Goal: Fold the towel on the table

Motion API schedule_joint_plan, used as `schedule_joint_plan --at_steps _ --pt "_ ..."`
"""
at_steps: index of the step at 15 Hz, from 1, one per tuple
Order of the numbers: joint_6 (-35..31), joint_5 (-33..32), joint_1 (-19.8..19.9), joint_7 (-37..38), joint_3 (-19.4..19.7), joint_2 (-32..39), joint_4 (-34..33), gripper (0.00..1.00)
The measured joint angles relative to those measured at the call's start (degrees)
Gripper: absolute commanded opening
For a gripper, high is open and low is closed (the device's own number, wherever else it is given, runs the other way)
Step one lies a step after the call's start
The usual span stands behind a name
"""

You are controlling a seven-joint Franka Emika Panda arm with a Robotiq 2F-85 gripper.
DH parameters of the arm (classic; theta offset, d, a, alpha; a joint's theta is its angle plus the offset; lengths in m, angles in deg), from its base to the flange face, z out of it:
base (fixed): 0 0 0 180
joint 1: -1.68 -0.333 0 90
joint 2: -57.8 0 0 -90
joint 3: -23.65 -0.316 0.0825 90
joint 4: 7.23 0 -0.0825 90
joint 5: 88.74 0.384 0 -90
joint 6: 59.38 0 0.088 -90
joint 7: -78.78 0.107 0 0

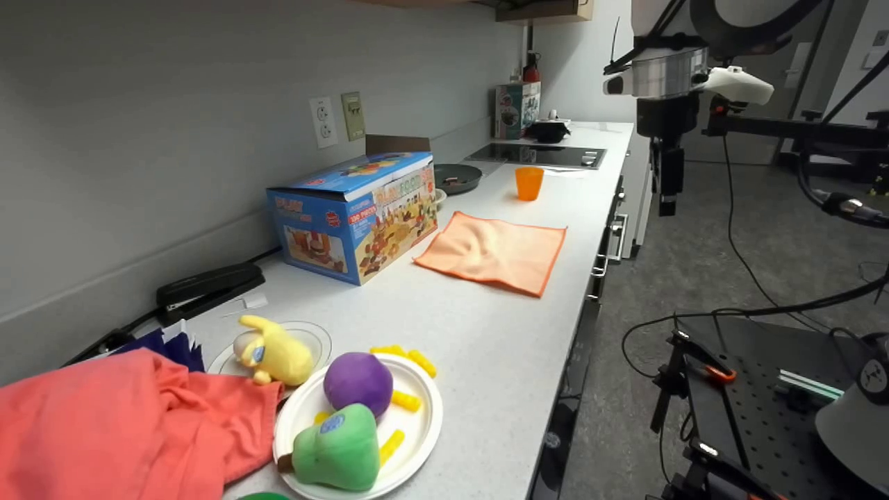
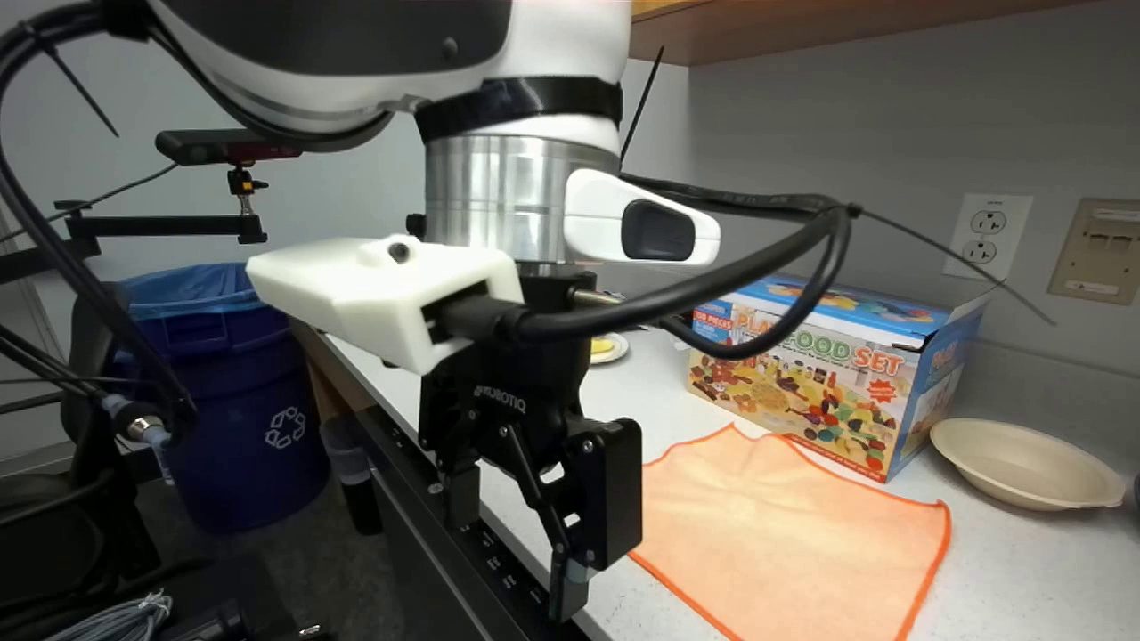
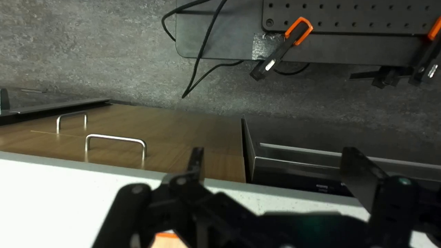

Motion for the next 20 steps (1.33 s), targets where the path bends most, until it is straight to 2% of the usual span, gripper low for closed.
schedule_joint_plan --at_steps 4,10,13,20 --pt "-6.46 3.96 -0.14 3.92 0.01 3.94 -2.11 1.00" --pt "-15.77 11.10 -0.41 11.31 -0.43 16.98 -10.70 1.00" --pt "-17.00 12.27 -0.41 14.28 -0.65 23.37 -14.85 1.00" --pt "-17.03 12.27 0.23 15.14 -0.38 24.04 -14.77 1.00"
